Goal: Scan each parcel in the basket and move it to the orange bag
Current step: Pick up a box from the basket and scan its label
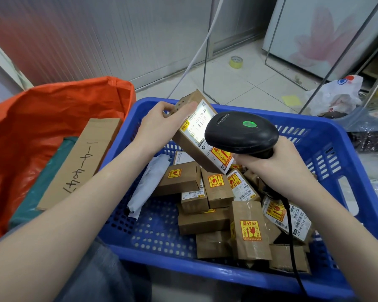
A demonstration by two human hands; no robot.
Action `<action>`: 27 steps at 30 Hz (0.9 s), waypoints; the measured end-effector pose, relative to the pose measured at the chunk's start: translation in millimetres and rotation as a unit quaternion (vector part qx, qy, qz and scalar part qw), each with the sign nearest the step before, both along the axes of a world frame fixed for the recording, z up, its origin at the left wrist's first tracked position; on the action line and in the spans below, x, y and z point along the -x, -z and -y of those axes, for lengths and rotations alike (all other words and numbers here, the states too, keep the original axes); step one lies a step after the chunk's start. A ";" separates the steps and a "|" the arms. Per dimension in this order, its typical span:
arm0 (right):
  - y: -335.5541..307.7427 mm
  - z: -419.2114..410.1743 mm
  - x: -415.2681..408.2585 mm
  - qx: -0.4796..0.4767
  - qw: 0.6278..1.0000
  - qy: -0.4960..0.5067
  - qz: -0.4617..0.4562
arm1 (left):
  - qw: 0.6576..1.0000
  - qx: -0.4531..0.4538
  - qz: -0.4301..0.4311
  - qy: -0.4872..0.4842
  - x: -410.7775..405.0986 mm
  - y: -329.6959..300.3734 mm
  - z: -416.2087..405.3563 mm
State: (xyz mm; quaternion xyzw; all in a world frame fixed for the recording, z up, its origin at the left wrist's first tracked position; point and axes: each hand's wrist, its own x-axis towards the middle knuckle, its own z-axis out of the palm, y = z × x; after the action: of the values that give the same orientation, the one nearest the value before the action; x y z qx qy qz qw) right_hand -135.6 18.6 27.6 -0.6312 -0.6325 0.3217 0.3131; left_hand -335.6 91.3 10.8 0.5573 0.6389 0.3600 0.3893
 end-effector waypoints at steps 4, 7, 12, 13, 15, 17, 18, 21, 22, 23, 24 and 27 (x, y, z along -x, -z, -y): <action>0.2 -0.2 0.0 -0.006 1.000 -0.004 0.013 | 1.000 0.001 0.000 0.001 0.1 0.2 0.0; 0.5 0.0 0.5 -0.005 1.000 -0.013 0.022 | 1.000 0.001 -0.003 0.002 0.1 0.2 -0.4; 1.6 -1.1 1.0 -0.007 1.000 -0.012 0.027 | 1.000 0.000 -0.005 0.003 0.3 0.2 -0.6; 1.9 -1.4 0.9 -0.007 1.000 -0.010 0.026 | 1.000 -0.001 -0.006 0.005 0.4 0.2 -0.4; 2.8 -2.1 0.7 -0.008 1.000 -0.007 0.027 | 1.000 0.000 -0.005 0.007 0.6 0.3 0.1; 3.9 -2.5 0.6 -0.006 1.000 -0.002 0.029 | 1.000 -0.002 -0.006 0.010 0.3 0.3 0.2; 4.1 -2.7 0.8 -0.004 1.000 -0.001 0.030 | 1.000 -0.001 -0.007 0.012 -0.1 0.2 -0.1; 4.2 -2.9 1.7 -0.007 0.999 -0.007 0.033 | 1.000 0.005 0.003 0.028 -1.7 0.3 -0.6; 3.8 -2.6 2.2 -0.008 0.999 -0.008 0.033 | 0.999 0.007 0.006 0.033 -2.2 0.5 -0.5; 3.6 -2.6 2.7 -0.009 0.999 -0.009 0.032 | 0.999 0.007 0.008 0.037 -2.4 0.6 -0.2; 3.6 -2.6 3.0 -0.010 0.999 -0.010 0.031 | 0.999 0.008 0.007 0.039 -2.5 0.7 -0.1; 4.3 -3.0 3.1 -0.008 0.999 -0.007 0.031 | 1.000 0.005 -0.001 0.028 -1.6 0.5 0.1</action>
State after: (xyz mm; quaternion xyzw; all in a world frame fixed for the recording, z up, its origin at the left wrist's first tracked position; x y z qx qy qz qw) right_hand -138.7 21.6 23.2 -0.6338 -0.6489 0.2995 0.2961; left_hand -334.0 91.2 10.3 0.5736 0.6253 0.3449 0.4013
